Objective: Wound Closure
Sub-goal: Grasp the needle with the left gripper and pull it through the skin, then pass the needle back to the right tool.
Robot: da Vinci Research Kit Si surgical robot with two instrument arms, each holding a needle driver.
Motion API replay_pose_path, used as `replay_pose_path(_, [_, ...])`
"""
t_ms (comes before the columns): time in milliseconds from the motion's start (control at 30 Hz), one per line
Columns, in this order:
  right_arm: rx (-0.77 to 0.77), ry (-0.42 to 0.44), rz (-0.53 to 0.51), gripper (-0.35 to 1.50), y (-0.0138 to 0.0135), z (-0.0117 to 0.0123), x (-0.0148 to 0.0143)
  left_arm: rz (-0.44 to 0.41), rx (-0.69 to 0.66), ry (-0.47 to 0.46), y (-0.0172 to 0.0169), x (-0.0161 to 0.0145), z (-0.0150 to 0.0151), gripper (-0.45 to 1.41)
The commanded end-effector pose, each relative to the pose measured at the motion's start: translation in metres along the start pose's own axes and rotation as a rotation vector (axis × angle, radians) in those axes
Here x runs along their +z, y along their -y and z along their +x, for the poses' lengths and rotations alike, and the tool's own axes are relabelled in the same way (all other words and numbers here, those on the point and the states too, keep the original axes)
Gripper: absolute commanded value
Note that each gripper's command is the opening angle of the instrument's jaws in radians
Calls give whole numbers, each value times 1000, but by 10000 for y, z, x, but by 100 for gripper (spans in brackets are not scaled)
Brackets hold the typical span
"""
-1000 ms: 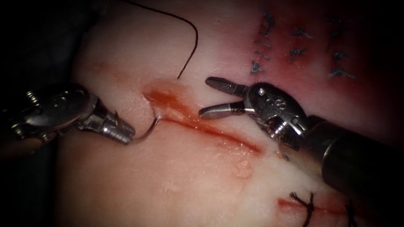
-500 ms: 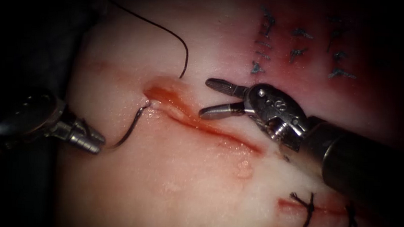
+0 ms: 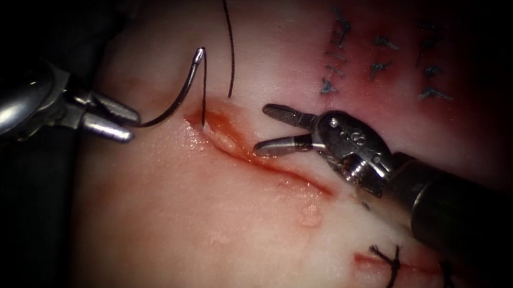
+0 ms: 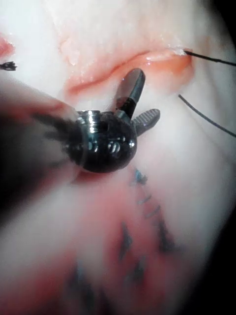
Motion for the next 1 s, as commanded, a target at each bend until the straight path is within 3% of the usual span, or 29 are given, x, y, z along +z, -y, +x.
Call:
replay_pose_path(33, [15,-11,-1,34,-3,1,7,23,22,-6,12,4,1,-35])
replay_pose_path(267, [189,-64,-35,22,1,18,-2,168,176,-42,30,18,4,-35])
replay_pose_path(433, [275,-103,-48,41,10,41,-17,276,236,-41,35,33,-4,-35])
replay_pose_path(533, [437,-159,-79,73,20,67,-29,366,285,-56,33,51,-17,-35])
replay_pose_path(633, [588,-181,-78,63,28,82,-31,430,348,-62,28,66,-28,-35])
replay_pose_path(667, [611,-182,-77,71,31,86,-31,449,382,-58,26,71,-32,-35])
replay_pose_path(733, [677,-189,-81,104,37,100,-28,500,479,-24,19,92,-49,-35])
replay_pose_path(833, [728,-198,-97,111,40,108,-24,541,538,7,17,106,-62,-35])
replay_pose_path(1000, [779,-203,-107,103,37,110,-22,585,636,87,17,116,-75,-35])
